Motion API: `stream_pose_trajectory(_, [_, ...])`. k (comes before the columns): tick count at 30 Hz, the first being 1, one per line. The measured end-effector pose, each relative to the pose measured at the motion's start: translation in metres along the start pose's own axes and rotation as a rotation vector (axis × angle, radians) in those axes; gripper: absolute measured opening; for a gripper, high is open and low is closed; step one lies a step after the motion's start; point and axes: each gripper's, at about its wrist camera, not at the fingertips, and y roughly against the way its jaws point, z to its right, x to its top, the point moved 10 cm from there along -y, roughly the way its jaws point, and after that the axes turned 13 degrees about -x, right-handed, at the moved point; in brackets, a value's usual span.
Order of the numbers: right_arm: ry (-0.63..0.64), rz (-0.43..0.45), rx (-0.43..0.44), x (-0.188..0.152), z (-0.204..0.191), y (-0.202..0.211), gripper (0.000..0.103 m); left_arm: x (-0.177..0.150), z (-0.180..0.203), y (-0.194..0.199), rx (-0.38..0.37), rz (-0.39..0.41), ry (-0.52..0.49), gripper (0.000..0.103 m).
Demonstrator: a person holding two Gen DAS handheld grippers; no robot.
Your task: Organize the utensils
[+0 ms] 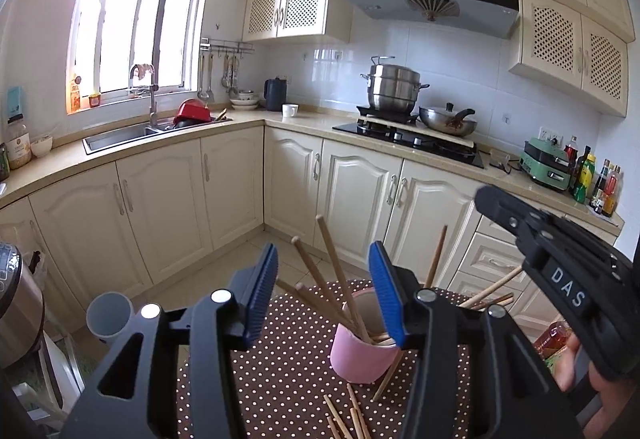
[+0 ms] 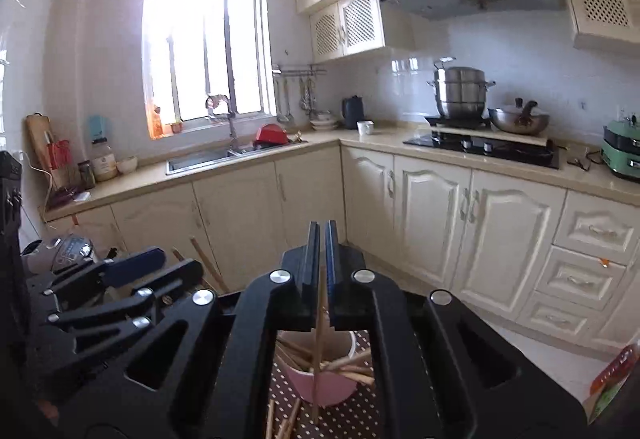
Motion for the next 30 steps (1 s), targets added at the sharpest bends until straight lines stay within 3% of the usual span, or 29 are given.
stream_pose_trajectory(4, [-0.005, -0.074, 0.016, -0.016, 0.000, -0.011, 0.006, -0.003, 0.001, -0.003, -0.002, -0.004, 0.002, 0.048])
stream_pose_trajectory(5, [0.000, -0.082, 0.015, -0.018, -0.001, -0.013, 0.016, -0.004, 0.000, -0.003, 0.004, -0.003, -0.006, 0.049])
stream_pose_trajectory(6, [0.002, -0.085, 0.015, -0.020, -0.003, -0.014, 0.038, -0.004, 0.001, -0.003, 0.004, -0.006, -0.010, 0.049])
stream_pose_trajectory(7, [-0.001, -0.088, 0.016, -0.021, -0.005, -0.015, 0.053, -0.005, 0.002, -0.003, 0.000, -0.007, -0.012, 0.049])
stream_pose_trajectory(8, [-0.007, -0.089, 0.019, -0.022, -0.006, -0.015, 0.058, -0.006, 0.002, -0.002, 0.000, -0.007, -0.014, 0.049])
stream_pose_trajectory(11, [0.014, -0.088, -0.017, -0.025, -0.007, -0.016, 0.057, -0.005, 0.002, -0.002, -0.001, -0.003, -0.011, 0.049])
stream_pose_trajectory(13, [0.020, -0.116, 0.000, -0.028, -0.010, -0.021, 0.049, -0.005, 0.000, -0.001, 0.002, -0.003, -0.011, 0.049])
stream_pose_trajectory(15, [0.023, -0.173, -0.007, -0.034, -0.012, -0.033, 0.032, -0.005, 0.000, 0.000, 0.000, 0.003, -0.007, 0.049])
stream_pose_trajectory(17, [0.033, -0.215, -0.004, -0.041, -0.016, -0.042, 0.027, -0.005, 0.000, 0.000, -0.005, 0.000, -0.007, 0.049])
stream_pose_trajectory(18, [0.047, -0.223, -0.011, -0.044, -0.018, -0.045, 0.012, -0.005, 0.001, 0.000, -0.003, -0.001, -0.012, 0.049])
stream_pose_trajectory(19, [0.048, -0.227, -0.007, -0.045, -0.020, -0.046, 0.008, -0.004, 0.001, 0.001, 0.001, 0.001, -0.017, 0.049])
stream_pose_trajectory(24, [0.043, -0.204, 0.014, -0.042, -0.025, -0.037, 0.006, -0.001, 0.000, 0.005, 0.003, 0.010, -0.019, 0.049])
stream_pose_trajectory(30, [0.031, -0.115, 0.051, -0.010, -0.030, -0.007, 0.006, 0.006, -0.002, 0.010, 0.012, 0.024, 0.001, 0.049])
